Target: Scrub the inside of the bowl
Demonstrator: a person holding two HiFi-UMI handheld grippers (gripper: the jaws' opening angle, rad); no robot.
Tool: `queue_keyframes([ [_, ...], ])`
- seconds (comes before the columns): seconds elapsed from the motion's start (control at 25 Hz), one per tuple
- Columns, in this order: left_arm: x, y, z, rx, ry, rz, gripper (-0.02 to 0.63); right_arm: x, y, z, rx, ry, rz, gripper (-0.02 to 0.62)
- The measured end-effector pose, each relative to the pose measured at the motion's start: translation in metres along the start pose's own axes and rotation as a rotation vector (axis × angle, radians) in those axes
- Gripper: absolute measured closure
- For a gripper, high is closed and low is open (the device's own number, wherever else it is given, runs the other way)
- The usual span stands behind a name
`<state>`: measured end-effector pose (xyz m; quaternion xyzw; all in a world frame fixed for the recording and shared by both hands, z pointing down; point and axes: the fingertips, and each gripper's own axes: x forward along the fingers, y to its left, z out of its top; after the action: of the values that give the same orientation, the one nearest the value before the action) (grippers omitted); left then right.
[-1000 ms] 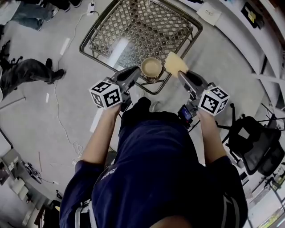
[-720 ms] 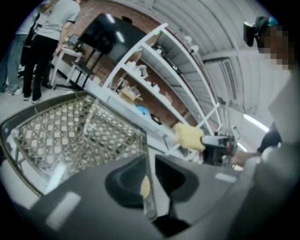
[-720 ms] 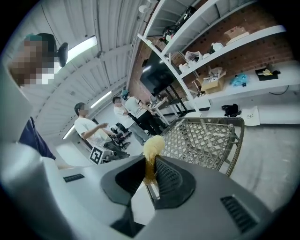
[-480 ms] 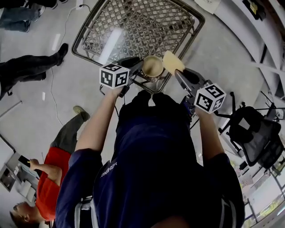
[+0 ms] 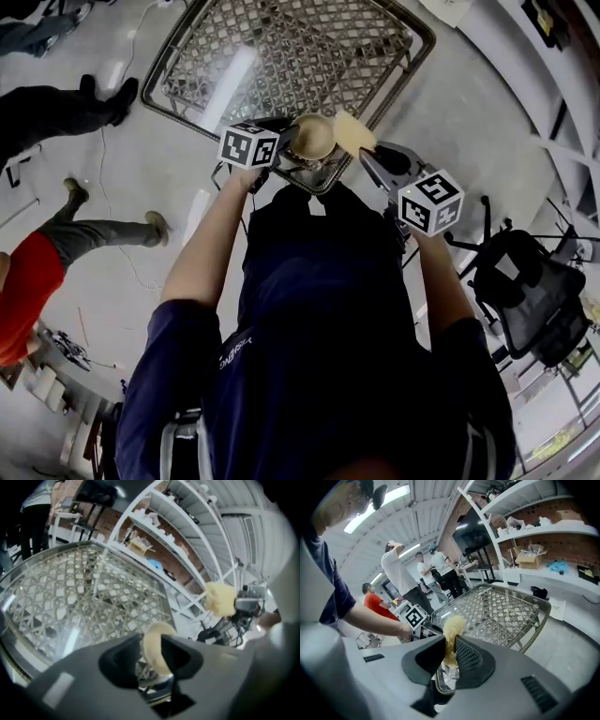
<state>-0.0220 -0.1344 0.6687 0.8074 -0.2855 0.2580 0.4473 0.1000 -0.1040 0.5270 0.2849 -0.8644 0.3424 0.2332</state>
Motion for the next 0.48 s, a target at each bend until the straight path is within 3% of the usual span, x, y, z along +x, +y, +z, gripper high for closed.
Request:
queue_keyframes([
  [0.28,0.019,0.010,-0.023,-0.036,0.066,0.045,0.490,0.006,-0.006,-0.009,-0.036,0.051,0.036,0.541],
  [0.48,0.022,0.018,-0.029,-0.058,0.061,0.076,0.577,0.010,-0.008,-0.015,-0.056,0.077,0.043,0.541],
])
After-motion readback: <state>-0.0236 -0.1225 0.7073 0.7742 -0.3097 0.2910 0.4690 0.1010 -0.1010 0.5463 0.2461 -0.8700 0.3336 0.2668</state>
